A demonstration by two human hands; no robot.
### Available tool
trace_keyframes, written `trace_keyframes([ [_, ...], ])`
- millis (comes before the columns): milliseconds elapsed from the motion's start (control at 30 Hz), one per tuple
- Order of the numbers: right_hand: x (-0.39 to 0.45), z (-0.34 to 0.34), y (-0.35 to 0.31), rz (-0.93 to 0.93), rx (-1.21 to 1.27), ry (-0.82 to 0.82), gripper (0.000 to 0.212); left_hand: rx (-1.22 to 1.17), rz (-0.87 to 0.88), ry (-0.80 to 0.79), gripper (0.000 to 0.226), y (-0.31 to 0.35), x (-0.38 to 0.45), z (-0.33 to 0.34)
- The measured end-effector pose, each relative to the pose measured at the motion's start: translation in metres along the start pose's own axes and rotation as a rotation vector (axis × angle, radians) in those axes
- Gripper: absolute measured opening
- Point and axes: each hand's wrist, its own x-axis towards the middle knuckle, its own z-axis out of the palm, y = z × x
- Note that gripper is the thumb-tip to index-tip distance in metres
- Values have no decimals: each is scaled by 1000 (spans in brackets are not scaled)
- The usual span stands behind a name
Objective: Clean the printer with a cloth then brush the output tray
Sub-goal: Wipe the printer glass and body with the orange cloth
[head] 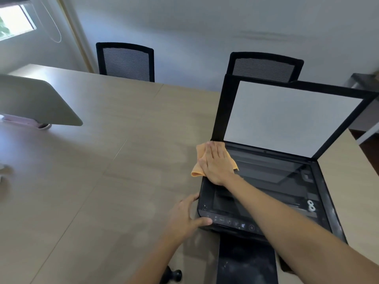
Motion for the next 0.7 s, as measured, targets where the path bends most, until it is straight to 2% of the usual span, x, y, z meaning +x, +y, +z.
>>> trace_keyframes([
  [100, -30, 4, -7, -53, -6, -7, 77, -20, -4, -3, 69, 2, 0, 0],
  [233, -63, 4, -13, -127, 48, -46, 78, -35, -12, 2, 75, -3, 1, 3],
  [333, -50, 0, -3, -134, 27, -68, 83, -39, 0, -8, 72, -3, 0, 3],
  [533, 3, -14, 20, -110, 49, -47, 74, -41, -4, -9, 78, -4, -2, 3],
  [700, 1, -12, 35, -94, 44, -32, 76, -22, -19, -10, 77, -2, -2, 3],
])
